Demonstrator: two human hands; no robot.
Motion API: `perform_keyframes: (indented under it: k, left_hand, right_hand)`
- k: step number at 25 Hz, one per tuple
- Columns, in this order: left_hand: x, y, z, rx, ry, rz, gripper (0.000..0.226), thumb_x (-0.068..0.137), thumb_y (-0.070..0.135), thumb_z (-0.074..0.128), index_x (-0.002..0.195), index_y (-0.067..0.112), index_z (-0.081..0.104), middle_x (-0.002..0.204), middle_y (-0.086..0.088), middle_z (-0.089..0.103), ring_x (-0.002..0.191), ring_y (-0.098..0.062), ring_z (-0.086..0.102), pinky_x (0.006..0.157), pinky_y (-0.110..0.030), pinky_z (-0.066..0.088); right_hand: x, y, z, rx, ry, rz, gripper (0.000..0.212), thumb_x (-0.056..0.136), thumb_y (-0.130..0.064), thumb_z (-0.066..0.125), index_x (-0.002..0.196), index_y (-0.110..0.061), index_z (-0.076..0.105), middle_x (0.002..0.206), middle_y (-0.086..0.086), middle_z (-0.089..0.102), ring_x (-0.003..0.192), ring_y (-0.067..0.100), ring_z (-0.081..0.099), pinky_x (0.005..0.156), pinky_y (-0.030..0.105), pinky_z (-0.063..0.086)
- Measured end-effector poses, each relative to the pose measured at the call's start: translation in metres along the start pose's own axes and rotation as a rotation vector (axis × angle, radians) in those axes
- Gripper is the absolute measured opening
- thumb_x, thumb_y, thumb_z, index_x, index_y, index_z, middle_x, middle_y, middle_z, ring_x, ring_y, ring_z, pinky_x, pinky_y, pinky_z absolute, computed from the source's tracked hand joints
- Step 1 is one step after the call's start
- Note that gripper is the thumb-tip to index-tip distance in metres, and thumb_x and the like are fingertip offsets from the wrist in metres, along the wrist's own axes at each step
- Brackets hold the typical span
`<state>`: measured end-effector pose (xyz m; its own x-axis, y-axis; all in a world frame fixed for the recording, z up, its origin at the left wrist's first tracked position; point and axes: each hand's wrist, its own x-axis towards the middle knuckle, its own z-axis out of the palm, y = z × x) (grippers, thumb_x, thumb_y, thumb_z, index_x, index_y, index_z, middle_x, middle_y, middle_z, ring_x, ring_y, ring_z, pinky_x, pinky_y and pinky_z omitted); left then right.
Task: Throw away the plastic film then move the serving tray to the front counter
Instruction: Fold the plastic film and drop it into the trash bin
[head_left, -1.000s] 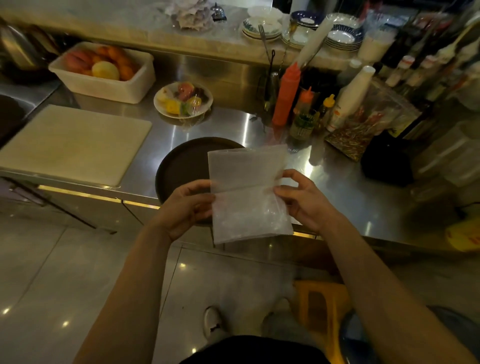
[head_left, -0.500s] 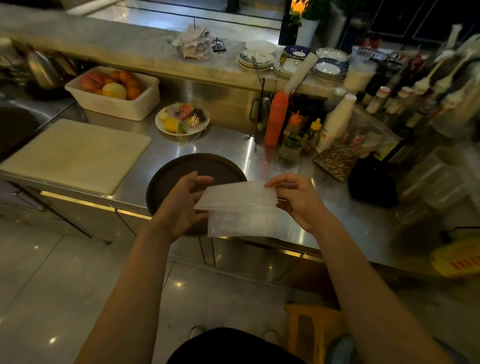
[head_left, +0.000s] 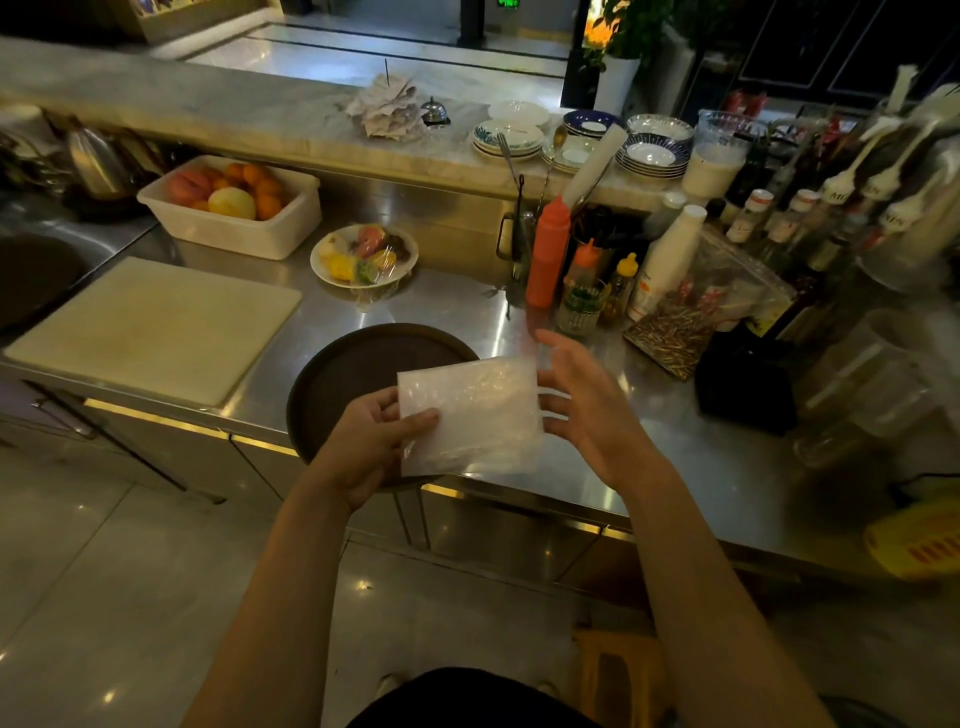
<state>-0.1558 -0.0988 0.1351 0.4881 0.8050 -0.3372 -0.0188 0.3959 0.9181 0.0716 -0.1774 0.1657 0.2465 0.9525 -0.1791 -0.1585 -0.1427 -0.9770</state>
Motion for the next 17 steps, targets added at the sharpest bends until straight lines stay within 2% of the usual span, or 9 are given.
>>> perform_keyframes:
  k: [2, 5, 8, 12, 17]
  left_hand:
    - [0.001, 0.004, 0.004, -0.008, 0.013, 0.051, 0.039, 0.085, 0.006, 0.066, 0.122, 0.016, 0.06, 0.114, -0.005, 0.071, 0.106, -0.023, 0.068, 0.076, -0.036, 0.059]
    - [0.002, 0.01, 0.011, -0.03, 0.002, 0.113, 0.043, 0.082, 0.005, 0.067, 0.122, 0.017, 0.06, 0.113, -0.005, 0.071, 0.103, -0.021, 0.069, 0.075, -0.034, 0.059]
    - [0.002, 0.015, 0.019, -0.033, -0.053, 0.104, 0.049, 0.073, 0.016, 0.071, 0.12, 0.019, 0.06, 0.115, -0.005, 0.069, 0.104, -0.022, 0.068, 0.075, -0.033, 0.058]
    - [0.001, 0.014, 0.031, -0.003, -0.071, 0.089, 0.053, 0.07, 0.016, 0.074, 0.12, 0.015, 0.058, 0.115, -0.008, 0.068, 0.103, -0.023, 0.069, 0.073, -0.031, 0.058]
    - [0.004, 0.017, 0.034, 0.039, -0.005, 0.196, 0.055, 0.067, 0.017, 0.076, 0.12, 0.012, 0.059, 0.113, -0.009, 0.068, 0.099, -0.022, 0.07, 0.072, -0.029, 0.058]
  right_hand:
    - [-0.001, 0.0, 0.001, -0.139, -0.032, 0.023, 0.038, 0.09, -0.037, 0.061, 0.127, -0.035, 0.049, 0.105, -0.002, 0.067, 0.095, 0.018, 0.07, 0.078, 0.035, 0.059]
    - [-0.003, 0.001, 0.001, -0.232, -0.048, 0.004, 0.042, 0.082, -0.023, 0.075, 0.118, -0.029, 0.054, 0.104, -0.001, 0.07, 0.091, 0.015, 0.071, 0.076, 0.037, 0.061]
    - [-0.001, -0.002, -0.002, -0.198, 0.03, -0.05, 0.037, 0.081, -0.014, 0.075, 0.112, -0.024, 0.057, 0.105, 0.004, 0.072, 0.091, 0.018, 0.072, 0.075, 0.04, 0.061]
    - [0.001, -0.004, 0.004, -0.118, 0.08, -0.102, 0.036, 0.083, -0.011, 0.073, 0.112, -0.024, 0.057, 0.105, 0.005, 0.071, 0.09, 0.018, 0.072, 0.068, 0.029, 0.059]
    - [-0.006, 0.002, 0.008, -0.149, -0.024, -0.073, 0.075, 0.077, -0.016, 0.079, 0.138, -0.033, 0.039, 0.121, -0.002, 0.056, 0.106, 0.02, 0.063, 0.071, 0.037, 0.061]
